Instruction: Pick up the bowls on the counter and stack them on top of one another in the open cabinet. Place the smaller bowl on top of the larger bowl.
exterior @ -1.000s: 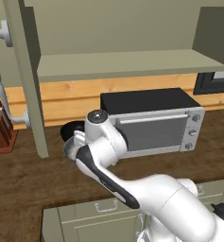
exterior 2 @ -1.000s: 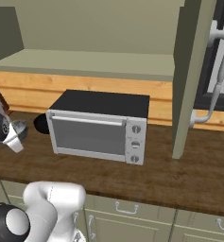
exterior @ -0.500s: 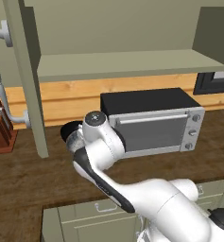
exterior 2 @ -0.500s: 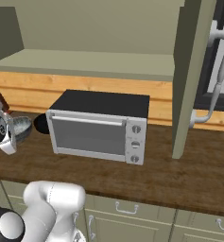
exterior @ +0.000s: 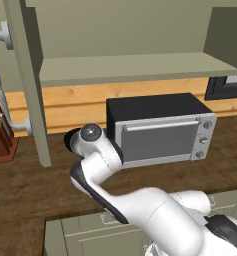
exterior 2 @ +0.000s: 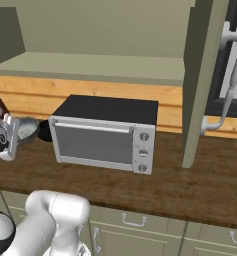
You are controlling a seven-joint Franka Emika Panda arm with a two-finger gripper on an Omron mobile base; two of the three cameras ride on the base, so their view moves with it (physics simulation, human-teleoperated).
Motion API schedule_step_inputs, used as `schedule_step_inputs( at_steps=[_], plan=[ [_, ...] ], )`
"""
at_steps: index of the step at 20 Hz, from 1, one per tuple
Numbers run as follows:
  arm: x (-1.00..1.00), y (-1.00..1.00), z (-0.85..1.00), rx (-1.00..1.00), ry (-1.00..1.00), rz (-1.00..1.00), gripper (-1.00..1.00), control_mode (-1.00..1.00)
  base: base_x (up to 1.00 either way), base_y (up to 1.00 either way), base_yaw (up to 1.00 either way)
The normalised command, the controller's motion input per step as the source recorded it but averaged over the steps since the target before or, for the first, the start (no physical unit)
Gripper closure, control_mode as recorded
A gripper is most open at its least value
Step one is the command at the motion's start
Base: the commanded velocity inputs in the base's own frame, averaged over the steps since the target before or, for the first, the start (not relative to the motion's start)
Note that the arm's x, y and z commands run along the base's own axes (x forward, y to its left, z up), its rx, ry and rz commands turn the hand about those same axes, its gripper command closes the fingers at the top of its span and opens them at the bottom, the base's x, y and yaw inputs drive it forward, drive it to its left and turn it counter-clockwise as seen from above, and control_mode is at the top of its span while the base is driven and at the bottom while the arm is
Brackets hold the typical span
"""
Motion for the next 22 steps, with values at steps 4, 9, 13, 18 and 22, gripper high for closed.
schedule_step_inputs(
  at_steps=[4,9,13,18,22],
  plan=[
    [0.62,0.24,0.00,0.01,-0.01,-0.19,1.00,-1.00,0.00,0.00,0.00],
    [0.60,0.23,0.03,0.00,0.01,-0.16,1.00,-1.00,0.00,0.00,0.00],
    [0.69,0.11,0.00,0.00,0.08,-0.10,1.00,-1.00,0.00,0.00,0.00],
    [0.71,0.18,0.00,0.00,0.04,-0.05,1.00,-1.00,0.00,0.00,0.00],
    [0.62,0.14,-0.16,0.00,0.00,-0.04,1.00,-1.00,0.00,0.00,0.00]
  ],
)
